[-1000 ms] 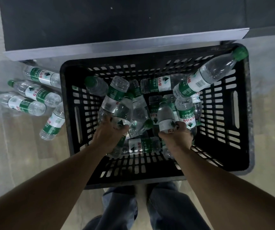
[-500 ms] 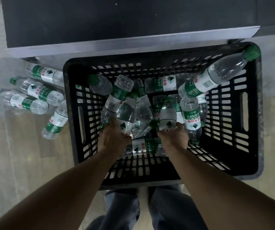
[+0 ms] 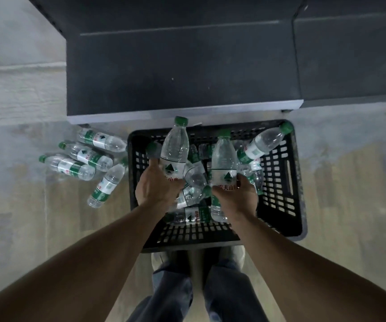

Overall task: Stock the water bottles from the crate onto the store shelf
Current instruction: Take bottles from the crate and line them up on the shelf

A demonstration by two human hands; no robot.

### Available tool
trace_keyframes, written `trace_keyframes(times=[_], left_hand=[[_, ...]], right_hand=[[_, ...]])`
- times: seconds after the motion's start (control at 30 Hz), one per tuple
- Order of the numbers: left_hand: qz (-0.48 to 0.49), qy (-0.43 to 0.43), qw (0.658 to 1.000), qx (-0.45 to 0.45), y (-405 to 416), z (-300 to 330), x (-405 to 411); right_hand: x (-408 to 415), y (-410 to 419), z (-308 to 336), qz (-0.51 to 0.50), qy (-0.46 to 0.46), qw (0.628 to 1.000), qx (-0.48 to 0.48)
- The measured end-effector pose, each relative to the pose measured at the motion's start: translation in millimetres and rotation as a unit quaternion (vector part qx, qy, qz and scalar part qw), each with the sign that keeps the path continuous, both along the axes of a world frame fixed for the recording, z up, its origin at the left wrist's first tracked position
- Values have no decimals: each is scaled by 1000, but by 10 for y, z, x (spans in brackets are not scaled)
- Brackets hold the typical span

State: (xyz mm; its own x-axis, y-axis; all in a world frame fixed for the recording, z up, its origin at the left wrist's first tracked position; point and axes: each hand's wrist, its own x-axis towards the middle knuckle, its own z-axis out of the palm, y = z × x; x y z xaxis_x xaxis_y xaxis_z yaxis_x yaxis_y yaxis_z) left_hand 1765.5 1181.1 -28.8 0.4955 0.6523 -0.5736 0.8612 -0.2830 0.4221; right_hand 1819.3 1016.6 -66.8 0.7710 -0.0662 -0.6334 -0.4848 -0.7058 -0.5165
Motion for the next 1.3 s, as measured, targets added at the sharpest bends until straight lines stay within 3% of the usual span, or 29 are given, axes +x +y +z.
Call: trace_keyframes(times=[0.13, 0.4, 0.9, 1.3], left_hand=[[-24, -4, 998, 53, 89, 654, 126], [45, -70, 992, 96, 171, 1857, 286], [77, -123, 976, 165, 653, 4343, -35], [98, -268, 929, 234, 1086, 6224, -117]], right_hand=[[136, 174, 706, 7, -53, 997, 51], [416, 492, 2021, 16, -102, 989, 111], [449, 567, 4455, 100, -173, 979, 38], [427, 1097, 6464, 107, -338, 923, 148]])
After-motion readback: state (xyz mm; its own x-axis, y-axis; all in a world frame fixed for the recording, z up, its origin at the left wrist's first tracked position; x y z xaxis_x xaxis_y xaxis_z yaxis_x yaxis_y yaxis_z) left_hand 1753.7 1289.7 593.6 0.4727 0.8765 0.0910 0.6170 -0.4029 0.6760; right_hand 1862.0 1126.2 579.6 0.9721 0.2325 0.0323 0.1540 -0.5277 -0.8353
